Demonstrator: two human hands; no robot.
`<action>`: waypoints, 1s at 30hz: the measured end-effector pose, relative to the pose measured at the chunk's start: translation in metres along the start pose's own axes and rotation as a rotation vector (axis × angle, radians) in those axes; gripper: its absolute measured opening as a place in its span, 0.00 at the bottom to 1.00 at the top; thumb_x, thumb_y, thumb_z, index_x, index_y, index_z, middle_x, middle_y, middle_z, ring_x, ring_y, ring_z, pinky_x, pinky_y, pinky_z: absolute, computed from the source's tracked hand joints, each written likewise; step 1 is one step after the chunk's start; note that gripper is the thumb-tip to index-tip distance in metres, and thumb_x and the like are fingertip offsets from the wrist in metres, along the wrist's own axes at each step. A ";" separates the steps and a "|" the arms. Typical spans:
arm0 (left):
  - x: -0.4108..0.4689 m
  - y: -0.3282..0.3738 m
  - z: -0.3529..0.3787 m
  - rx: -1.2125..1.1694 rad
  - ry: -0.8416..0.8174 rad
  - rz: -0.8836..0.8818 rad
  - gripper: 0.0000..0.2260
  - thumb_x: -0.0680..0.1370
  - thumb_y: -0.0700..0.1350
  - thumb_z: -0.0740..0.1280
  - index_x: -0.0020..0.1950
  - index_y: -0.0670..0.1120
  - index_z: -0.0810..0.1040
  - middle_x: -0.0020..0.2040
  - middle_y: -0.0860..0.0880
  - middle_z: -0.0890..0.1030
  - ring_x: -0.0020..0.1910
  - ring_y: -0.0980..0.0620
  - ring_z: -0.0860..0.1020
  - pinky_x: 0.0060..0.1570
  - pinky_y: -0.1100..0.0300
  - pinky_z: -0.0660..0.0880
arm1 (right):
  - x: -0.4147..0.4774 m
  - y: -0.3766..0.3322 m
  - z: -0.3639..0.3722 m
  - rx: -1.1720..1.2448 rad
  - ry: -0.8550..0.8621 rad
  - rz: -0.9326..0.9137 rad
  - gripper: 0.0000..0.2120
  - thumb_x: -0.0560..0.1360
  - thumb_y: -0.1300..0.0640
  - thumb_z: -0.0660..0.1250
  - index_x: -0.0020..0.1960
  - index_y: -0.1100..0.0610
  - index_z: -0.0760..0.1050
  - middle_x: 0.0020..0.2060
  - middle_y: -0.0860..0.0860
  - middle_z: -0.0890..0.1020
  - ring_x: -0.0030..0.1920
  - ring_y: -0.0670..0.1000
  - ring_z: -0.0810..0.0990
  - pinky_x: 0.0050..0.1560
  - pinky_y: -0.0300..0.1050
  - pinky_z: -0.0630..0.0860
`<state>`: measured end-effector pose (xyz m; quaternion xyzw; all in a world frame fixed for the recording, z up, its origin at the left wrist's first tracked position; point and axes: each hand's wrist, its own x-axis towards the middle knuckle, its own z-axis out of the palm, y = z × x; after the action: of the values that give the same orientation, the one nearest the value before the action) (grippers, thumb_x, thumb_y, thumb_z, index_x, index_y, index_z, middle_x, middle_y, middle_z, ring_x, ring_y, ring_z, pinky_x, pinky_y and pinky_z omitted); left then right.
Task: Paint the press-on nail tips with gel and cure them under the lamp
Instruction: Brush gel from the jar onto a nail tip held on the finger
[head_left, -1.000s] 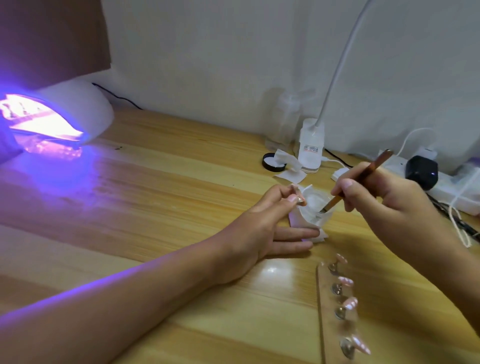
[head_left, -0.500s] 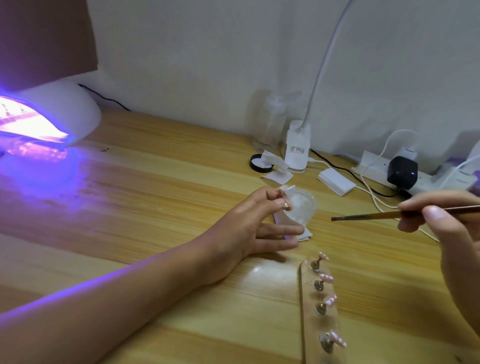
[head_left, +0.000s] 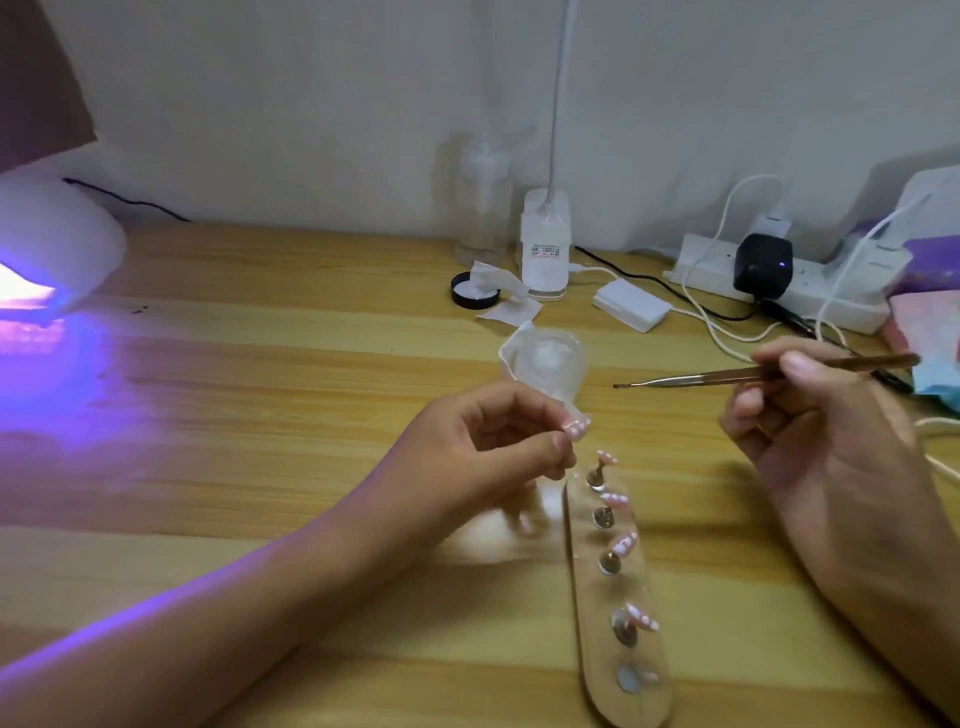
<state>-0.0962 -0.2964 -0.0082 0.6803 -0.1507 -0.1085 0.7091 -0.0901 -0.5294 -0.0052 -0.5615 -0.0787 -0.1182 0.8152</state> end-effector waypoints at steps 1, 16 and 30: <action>0.000 0.001 0.001 0.018 -0.013 0.010 0.01 0.73 0.47 0.73 0.43 0.53 0.83 0.38 0.53 0.83 0.38 0.59 0.80 0.37 0.68 0.75 | 0.000 0.001 0.000 -0.001 -0.015 -0.007 0.15 0.77 0.60 0.60 0.40 0.50 0.83 0.37 0.45 0.79 0.36 0.44 0.78 0.39 0.36 0.76; 0.003 -0.004 0.002 0.115 -0.009 -0.010 0.06 0.71 0.44 0.69 0.40 0.57 0.82 0.40 0.56 0.84 0.35 0.62 0.76 0.40 0.65 0.73 | -0.009 -0.002 0.005 -0.130 -0.109 0.037 0.12 0.73 0.60 0.60 0.38 0.50 0.81 0.33 0.49 0.79 0.35 0.47 0.79 0.40 0.37 0.78; 0.002 -0.004 -0.001 0.091 -0.020 0.008 0.06 0.72 0.43 0.70 0.39 0.54 0.81 0.35 0.50 0.81 0.33 0.56 0.75 0.38 0.61 0.72 | -0.008 -0.003 0.003 -0.376 -0.054 -0.064 0.11 0.72 0.59 0.61 0.38 0.48 0.80 0.35 0.47 0.79 0.36 0.46 0.78 0.43 0.36 0.77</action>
<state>-0.0939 -0.2966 -0.0122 0.7102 -0.1650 -0.1054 0.6762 -0.0987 -0.5267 -0.0037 -0.7040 -0.0950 -0.1418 0.6894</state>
